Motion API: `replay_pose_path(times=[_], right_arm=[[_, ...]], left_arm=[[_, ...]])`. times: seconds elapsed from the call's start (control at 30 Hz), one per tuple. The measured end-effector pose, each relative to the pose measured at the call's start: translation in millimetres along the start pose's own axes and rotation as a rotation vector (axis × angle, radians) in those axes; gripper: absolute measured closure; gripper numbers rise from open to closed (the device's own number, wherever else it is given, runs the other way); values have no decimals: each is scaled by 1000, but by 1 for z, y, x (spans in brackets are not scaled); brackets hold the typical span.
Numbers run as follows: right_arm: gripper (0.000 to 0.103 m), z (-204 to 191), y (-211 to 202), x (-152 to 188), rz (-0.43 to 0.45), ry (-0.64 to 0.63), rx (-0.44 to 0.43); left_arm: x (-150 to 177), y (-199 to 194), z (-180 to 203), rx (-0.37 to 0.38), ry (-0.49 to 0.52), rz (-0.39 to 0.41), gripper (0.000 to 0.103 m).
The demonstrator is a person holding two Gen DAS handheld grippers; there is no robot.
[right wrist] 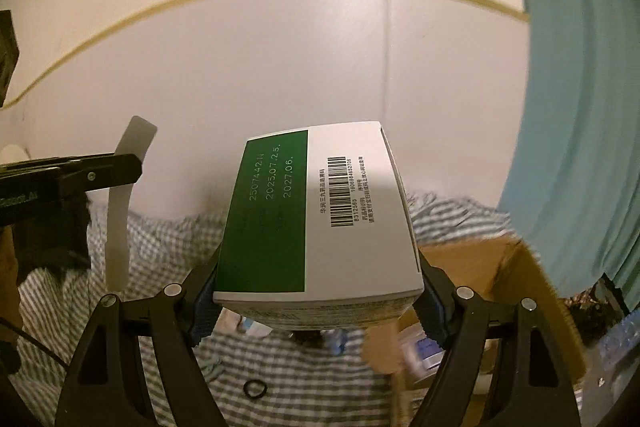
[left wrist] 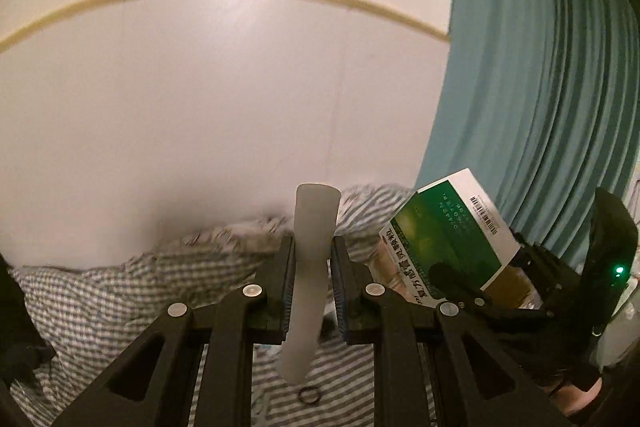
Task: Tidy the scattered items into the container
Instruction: 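Carry the white tube and green box into the cardboard box and release both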
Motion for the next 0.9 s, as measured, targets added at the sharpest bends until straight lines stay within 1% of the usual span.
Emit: replay_pose_path(times=[0.13, 0.2, 0.3, 0.4, 0.53, 0.63, 0.8, 0.9], right_arm=[[24, 21, -18, -19, 28, 26, 15], [24, 34, -28, -27, 54, 32, 36], [24, 50, -38, -33, 86, 39, 73], [24, 66, -42, -30, 90, 53, 91], [24, 85, -39, -17, 78, 53, 122], [24, 98, -32, -7, 64, 53, 145], [24, 128, -24, 13, 31, 42, 176], [24, 141, -7, 26, 7, 29, 197]], left_arm=[[-20, -6, 26, 28, 13, 43, 86], [-25, -6, 36, 35, 23, 61, 86], [-28, -2, 52, 59, 26, 78, 86], [-24, 9, 65, 89, 37, 70, 86], [-12, 36, 83, 139, 62, 29, 86], [-6, 53, 94, 177, 49, 2, 86], [9, 94, 110, 196, 66, -48, 86], [21, 116, 116, 207, 78, -80, 86]])
Point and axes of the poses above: each gripper's, at about its wrist camera, not at the fingertips, and y roughly the way its jaws point, z to its right, x to its underside, the point moved 6 cm from there along y, roughly the way its jaws point, and after that the axes turned 9 degrees about x, right-handed, at the moved point
